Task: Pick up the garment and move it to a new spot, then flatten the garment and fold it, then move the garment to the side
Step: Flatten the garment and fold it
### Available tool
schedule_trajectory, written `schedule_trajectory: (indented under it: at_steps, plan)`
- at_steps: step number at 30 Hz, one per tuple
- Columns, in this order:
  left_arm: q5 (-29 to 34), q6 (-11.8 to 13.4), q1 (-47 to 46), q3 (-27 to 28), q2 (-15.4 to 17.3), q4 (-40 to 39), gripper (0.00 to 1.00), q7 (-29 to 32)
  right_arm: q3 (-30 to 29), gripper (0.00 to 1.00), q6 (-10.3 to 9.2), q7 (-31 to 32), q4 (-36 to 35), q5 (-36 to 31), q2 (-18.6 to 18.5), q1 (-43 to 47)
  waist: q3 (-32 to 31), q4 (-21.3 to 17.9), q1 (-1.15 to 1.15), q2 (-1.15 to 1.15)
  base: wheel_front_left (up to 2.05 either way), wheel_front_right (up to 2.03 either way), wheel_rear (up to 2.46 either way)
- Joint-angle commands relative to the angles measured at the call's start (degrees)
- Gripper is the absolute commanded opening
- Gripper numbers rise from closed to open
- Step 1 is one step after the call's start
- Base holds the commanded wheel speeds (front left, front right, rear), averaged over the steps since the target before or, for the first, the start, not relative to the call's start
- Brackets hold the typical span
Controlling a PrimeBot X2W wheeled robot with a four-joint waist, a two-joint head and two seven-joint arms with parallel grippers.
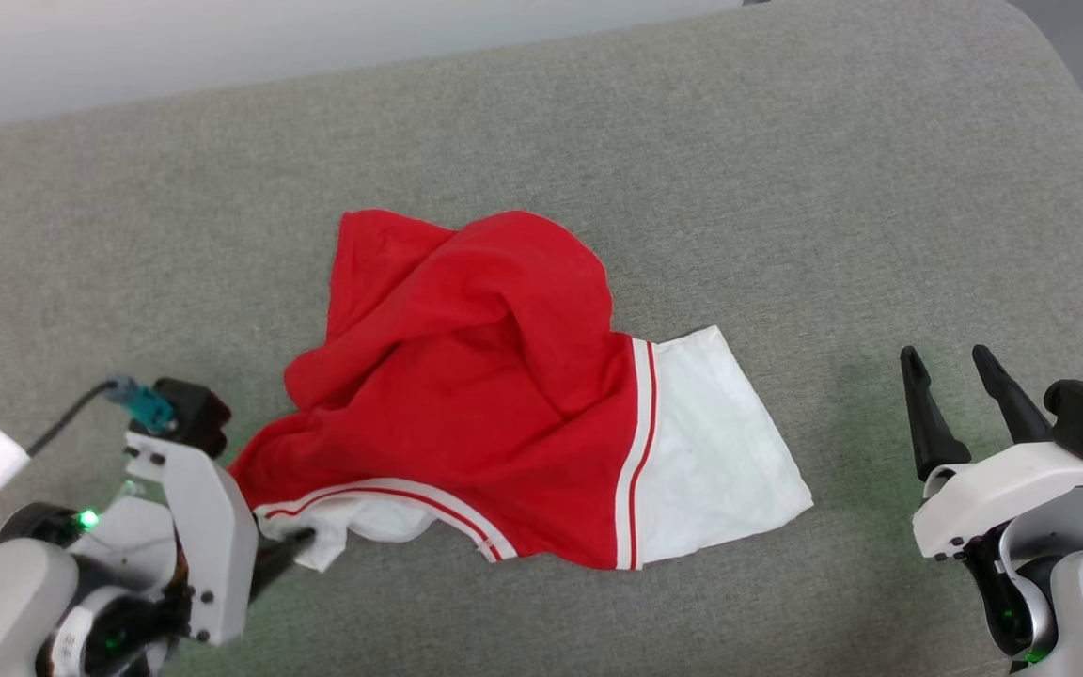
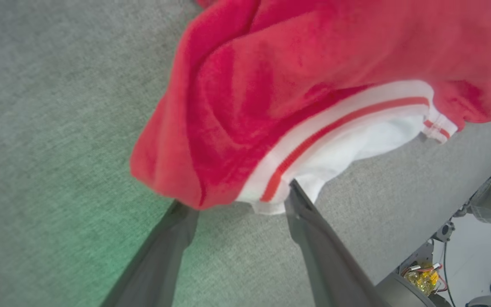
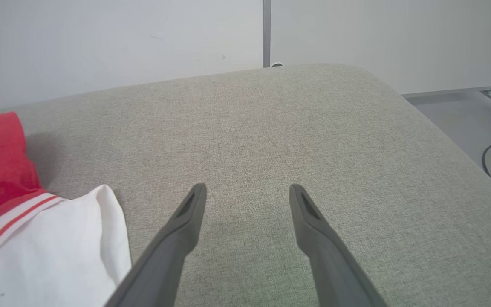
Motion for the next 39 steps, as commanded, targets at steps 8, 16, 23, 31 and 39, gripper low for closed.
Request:
schedule_trajectory:
  at_steps: [8, 16, 23, 31, 39]
  plan:
    - [2.1, -2.0, -2.3, 0.4, 1.8, 0.7, 0.0, -1.5, -0.8, 1.0, -0.04, -0.3, 0.5, -0.6, -0.1, 0.0, -0.8, 0.5, 0.0, 0.0, 0.0, 0.0, 0.0]
    - [5.4, -3.2, -3.4, 1.9, 6.1, -2.0, 0.0, -3.6, -1.2, 1.0, -0.04, 0.4, -0.1, -1.0, -0.5, 0.7, -2.3, 2.0, 0.0, 0.0, 0.0, 0.0, 0.0]
    - [9.5, -4.6, -3.8, 3.0, 9.9, -3.8, 0.0, -7.8, -1.3, 1.0, -0.04, 1.5, -1.1, -1.2, -1.1, 1.7, -3.9, 4.3, 0.0, 0.0, 0.0, 0.0, 0.0]
    - [14.3, -6.2, -3.5, 4.2, 12.4, -4.0, 0.0, -15.2, -1.3, 1.0, -0.04, 2.8, -2.5, -1.3, -1.7, 2.3, -5.3, 6.4, 0.0, 0.0, 0.0, 0.0, 0.0]
    - [17.6, -6.2, 0.8, 4.7, 13.6, -5.1, 0.0, -23.9, -1.6, 1.0, -0.04, 4.0, -4.0, -1.6, -1.8, 3.3, -6.2, 7.8, 0.0, 0.0, 0.0, 0.0, 0.0]
